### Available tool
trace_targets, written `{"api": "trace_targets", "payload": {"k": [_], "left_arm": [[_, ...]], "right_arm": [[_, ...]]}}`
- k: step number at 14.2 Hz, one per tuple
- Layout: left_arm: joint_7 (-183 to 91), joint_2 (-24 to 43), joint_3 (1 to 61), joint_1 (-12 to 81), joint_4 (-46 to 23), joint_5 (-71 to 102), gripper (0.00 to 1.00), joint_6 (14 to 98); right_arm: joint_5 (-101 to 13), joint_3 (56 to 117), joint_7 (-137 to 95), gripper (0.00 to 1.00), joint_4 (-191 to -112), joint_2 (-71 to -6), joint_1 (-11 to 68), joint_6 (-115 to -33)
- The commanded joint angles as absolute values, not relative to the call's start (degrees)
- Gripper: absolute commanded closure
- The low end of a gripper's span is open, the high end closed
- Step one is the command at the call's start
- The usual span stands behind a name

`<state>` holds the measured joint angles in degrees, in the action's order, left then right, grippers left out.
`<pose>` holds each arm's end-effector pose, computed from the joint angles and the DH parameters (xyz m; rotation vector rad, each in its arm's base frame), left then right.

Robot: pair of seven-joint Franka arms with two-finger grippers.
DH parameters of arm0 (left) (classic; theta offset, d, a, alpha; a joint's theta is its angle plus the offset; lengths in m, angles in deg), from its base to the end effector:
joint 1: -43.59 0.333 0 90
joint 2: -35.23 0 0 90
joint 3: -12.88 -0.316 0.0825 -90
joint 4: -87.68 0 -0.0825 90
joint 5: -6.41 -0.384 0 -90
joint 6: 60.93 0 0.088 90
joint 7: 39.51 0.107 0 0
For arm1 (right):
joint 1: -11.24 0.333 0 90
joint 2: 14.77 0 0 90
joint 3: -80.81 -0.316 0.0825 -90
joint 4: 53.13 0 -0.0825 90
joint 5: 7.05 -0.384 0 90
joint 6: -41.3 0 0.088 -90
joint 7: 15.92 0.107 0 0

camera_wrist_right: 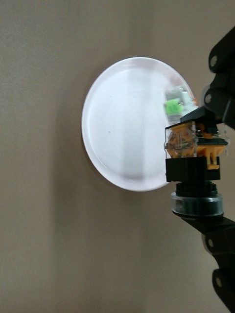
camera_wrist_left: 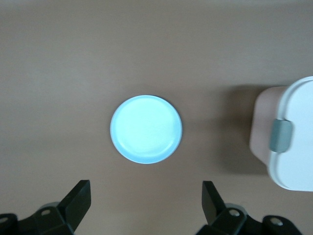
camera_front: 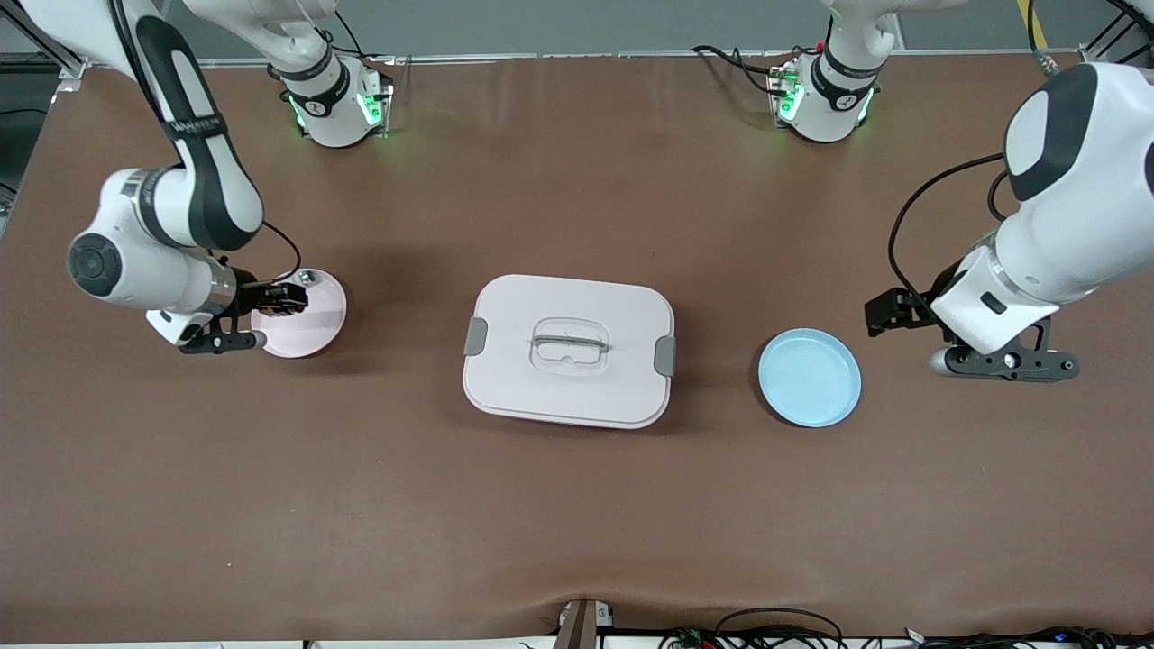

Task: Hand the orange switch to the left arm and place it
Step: 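Lift the switch over the box with the right gripper while the left gripper approaches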

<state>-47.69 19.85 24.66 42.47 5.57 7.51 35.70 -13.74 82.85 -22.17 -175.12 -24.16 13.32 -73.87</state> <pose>0.6270 -0.1291 0.5425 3.0690 -0.1123 -0.0348 0.5305 0.0074 0.3124 -3.0048 -0.0671 0.4192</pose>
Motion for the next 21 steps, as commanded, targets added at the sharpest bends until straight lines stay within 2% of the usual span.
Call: {"api": "trace_targets", "payload": {"k": [1, 4, 5, 7, 9, 10, 13, 16, 21], "left_arm": [[-45.1, 22.1, 24.8, 43.0, 5.4, 12.2, 0.0, 34.8], [-46.2, 24.3, 26.3, 42.3, 4.9, 14.9, 0.0, 34.6], [-46.2, 24.4, 27.7, 42.5, 5.0, 15.0, 0.0, 34.6], [-46.5, 25.0, 28.6, 42.6, 4.9, 17.6, 0.0, 34.3], [-49.2, 25.0, 28.7, 42.7, 5.0, 25.1, 0.0, 30.7], [-52.1, 24.9, 28.6, 42.5, 4.9, 29.1, 0.0, 28.4], [-54.9, 24.9, 30.8, 42.2, 4.6, 30.8, 0.0, 28.4], [-55.6, 26.5, 34.2, 42.6, 0.2, 33.3, 0.0, 34.5], [-55.7, 32.8, 34.7, 42.1, -11.8, 41.5, 0.0, 45.7]], "right_arm": [[-14.2, 83.0, -12.2, 0.84, -169.5, -21.3, 18.2, -63.6], [-14.6, 83.0, 4.5, 0.84, -161.5, -20.9, 26.3, -54.5], [-14.8, 82.9, 10.0, 0.84, -159.5, -21.1, 28.8, -53.7], [-15.0, 82.9, 20.9, 0.84, -155.8, -21.3, 34.7, -53.4], [-20.5, 83.0, 31.4, 0.86, -151.8, -21.8, 38.9, -53.4], [-24.2, 83.0, 36.0, 0.86, -149.5, -23.0, 40.0, -53.7], [-30.8, 83.1, 48.2, 0.85, -141.3, -28.6, 44.6, -54.6], [-37.5, 83.0, 58.7, 0.85, -134.9, -34.2, 46.2, -59.1], [-49.5, 83.0, 64.2, 0.85, -134.7, -36.1, 47.1, -69.6]]}}
